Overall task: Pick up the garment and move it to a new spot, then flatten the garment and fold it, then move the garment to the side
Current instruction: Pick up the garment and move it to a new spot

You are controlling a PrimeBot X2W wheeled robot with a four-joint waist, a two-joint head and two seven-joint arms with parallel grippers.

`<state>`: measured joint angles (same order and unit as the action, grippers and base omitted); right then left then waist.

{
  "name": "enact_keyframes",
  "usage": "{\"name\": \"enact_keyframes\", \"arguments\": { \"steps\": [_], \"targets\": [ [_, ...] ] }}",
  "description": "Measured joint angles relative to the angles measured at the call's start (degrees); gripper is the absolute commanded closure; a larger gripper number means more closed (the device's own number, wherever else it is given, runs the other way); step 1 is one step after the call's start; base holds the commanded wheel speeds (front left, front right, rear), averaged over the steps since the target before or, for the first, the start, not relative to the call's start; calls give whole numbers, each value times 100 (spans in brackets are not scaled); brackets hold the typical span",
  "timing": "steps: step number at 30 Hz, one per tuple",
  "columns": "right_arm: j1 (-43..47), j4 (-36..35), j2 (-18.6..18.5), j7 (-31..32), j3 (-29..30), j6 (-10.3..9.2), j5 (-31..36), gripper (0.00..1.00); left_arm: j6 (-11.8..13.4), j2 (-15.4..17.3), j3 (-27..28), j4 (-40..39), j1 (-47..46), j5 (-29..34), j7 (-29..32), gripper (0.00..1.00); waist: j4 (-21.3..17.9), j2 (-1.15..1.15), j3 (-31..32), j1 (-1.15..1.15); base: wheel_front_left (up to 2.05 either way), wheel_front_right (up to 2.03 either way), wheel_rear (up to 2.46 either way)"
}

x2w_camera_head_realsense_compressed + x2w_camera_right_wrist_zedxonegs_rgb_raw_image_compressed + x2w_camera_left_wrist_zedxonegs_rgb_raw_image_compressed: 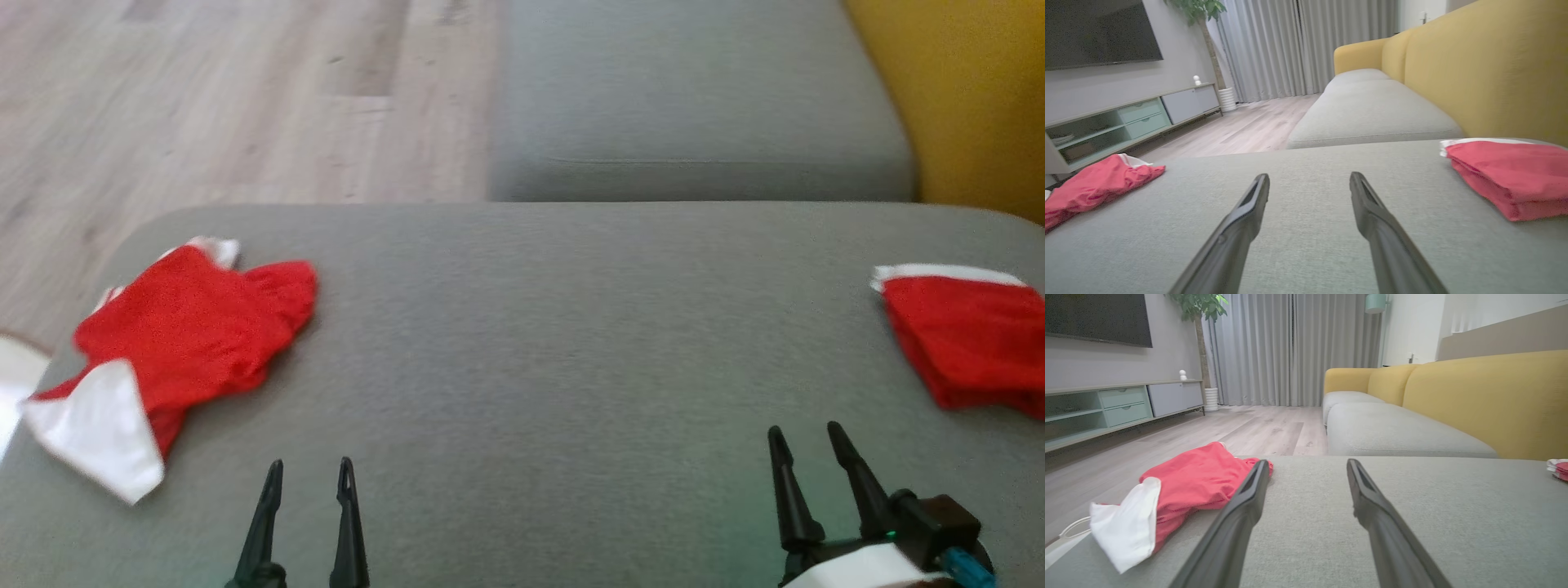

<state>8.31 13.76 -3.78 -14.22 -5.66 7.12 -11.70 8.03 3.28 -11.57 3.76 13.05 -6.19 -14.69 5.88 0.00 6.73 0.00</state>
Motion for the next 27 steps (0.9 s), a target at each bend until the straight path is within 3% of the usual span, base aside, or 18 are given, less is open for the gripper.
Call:
{"name": "enact_keyframes", "arguments": {
  "steps": [16,27],
  "targets": [
    [-70,-96,118,0,-108,0,-41,0,-47,1,274,-49,-88,180,0,0,1791,0,-142,0,0,0,0],
    [-158,-100,122,0,-119,0,-21,0,104,9,478,-260,-98,318,0,0,2124,0,-367,0,0,0,0]
  ]
}}
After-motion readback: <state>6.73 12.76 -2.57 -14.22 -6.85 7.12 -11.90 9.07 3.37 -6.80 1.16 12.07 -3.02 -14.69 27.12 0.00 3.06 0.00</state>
